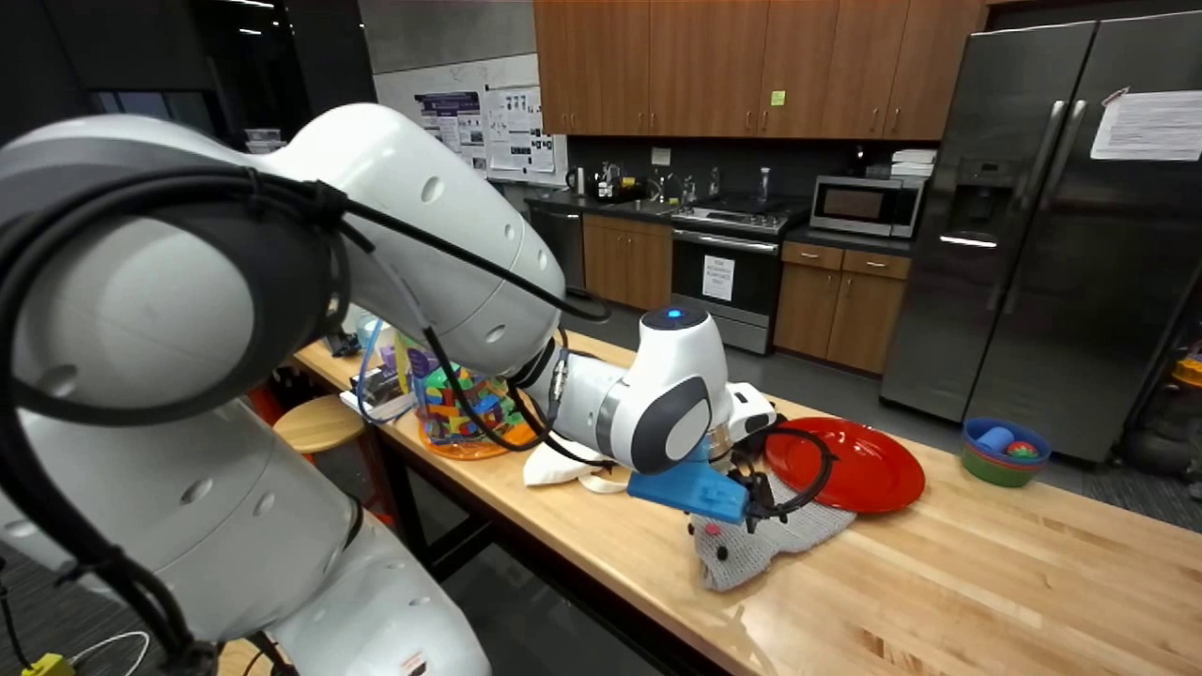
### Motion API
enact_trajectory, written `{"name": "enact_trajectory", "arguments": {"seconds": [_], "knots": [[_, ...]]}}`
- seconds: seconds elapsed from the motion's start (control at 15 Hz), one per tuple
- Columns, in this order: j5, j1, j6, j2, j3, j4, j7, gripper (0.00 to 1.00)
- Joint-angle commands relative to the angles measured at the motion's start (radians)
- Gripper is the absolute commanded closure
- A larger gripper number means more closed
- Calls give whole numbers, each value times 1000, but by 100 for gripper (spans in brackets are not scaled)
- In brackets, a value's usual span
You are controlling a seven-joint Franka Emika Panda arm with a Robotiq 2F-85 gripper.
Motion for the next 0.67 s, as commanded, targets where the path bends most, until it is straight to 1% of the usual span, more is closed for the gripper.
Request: {"name": "enact_trajectory", "arguments": {"seconds": [0.0, 0.27, 0.6], "knots": [[4, -4, -2, -1, 5, 0, -2, 0], [4, -4, -2, -1, 6, 1, -2, 0], [4, 1, 33, 75, 10, -1, 12, 0]]}}
